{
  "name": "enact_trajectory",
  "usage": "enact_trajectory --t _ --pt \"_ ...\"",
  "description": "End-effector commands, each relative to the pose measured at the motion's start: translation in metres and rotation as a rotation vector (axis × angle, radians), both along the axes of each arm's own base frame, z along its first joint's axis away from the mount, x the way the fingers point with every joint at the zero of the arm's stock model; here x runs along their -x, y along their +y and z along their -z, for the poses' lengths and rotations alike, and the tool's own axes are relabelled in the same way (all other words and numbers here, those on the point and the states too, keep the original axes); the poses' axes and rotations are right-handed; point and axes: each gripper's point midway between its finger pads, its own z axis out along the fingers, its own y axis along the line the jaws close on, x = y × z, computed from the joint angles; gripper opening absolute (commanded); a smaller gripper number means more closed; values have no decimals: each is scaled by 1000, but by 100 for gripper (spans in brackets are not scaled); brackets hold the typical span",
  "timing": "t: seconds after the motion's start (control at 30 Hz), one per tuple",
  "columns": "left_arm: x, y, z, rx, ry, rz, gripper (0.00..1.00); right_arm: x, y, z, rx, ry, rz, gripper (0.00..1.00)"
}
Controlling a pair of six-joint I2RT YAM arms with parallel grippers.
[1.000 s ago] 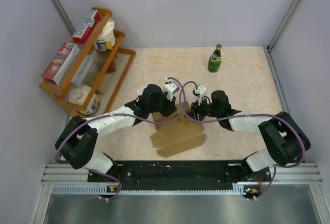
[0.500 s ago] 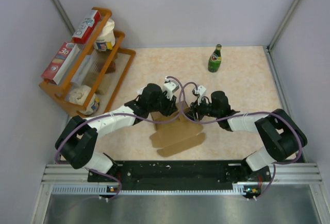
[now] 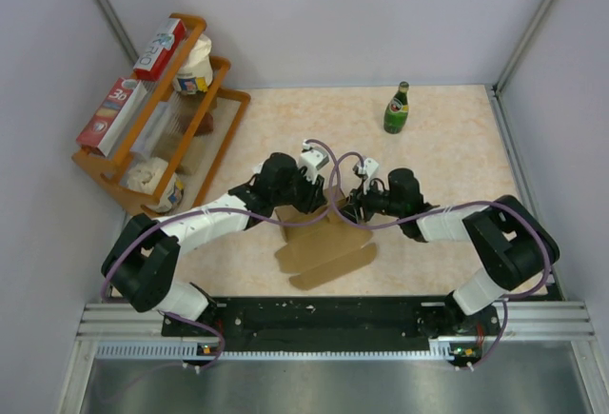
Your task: Fold the paper box
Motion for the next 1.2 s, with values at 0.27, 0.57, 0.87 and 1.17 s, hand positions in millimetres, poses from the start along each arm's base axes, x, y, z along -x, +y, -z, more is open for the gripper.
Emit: enact_trajectory --t 0.27,0.57,0.87,1.17 --pt "-14 -2 -25 44 -40 -29 37 1 13 -8 -54 -38 -54 46" --pt "-16 -2 -23 39 -32 -32 38 0 21 -14 -90 -50 -85 49" --pt "-19 1 -25 40 -33 -40 38 -2 25 -16 -106 -56 -101 51" --pt "-27 24 -40 22 -74 -138 38 -4 25 -16 -108 -57 -92 51"
